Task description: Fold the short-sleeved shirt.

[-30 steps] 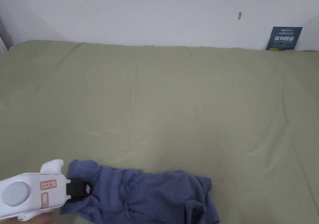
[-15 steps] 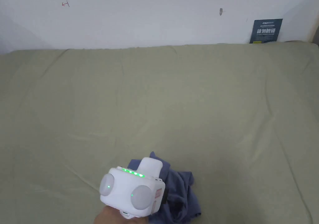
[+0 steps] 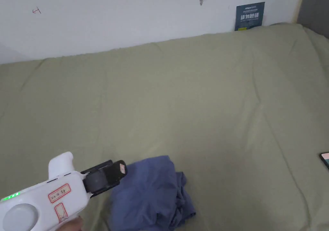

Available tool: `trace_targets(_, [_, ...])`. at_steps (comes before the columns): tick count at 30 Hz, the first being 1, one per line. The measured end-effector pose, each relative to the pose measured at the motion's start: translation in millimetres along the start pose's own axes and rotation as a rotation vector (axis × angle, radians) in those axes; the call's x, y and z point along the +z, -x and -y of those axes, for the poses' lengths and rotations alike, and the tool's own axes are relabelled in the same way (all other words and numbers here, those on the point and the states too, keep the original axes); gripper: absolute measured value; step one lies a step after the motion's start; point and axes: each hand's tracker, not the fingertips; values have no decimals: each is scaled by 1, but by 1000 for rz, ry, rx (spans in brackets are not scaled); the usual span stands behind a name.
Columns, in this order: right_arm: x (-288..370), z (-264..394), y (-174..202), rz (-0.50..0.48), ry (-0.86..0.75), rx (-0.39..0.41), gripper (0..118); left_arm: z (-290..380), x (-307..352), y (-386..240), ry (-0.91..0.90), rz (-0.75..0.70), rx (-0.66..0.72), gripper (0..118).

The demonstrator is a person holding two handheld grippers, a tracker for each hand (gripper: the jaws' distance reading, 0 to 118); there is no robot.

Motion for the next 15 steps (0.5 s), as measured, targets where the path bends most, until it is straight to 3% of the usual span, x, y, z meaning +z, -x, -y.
trace_targets(1, [-1, 0, 0, -2, 6, -5, 0, 9, -12, 0, 44, 88, 63, 28])
trace_targets(2, [-1, 0, 0, -2, 10, -6, 0, 17, -26, -6, 74, 153, 91, 9])
trace_targets(3, [-2, 0, 0, -3, 12, -7, 0, 32, -41, -17, 133, 241, 156, 9])
trace_targets(7, [-7, -6, 1, 6, 26, -11, 0, 81, -100, -80, 231, 374, 6, 9])
trace_targets(9, [-9, -13, 2, 5, 35, -16, 0, 101, -132, -86, 291, 290, -2, 9])
trace_targets(10, [-12, -17, 3, 1, 41, -16, 0, 106, -142, -80, 339, 249, 74, 9])
trace_targets(12, [-20, -26, 6, -18, 48, -11, 0, 91, -122, -76, 288, 342, 204, 10])
trace_targets(15, [-59, -46, 10, -121, 49, -70, 0, 75, -57, -80, 191, 351, -6, 12])
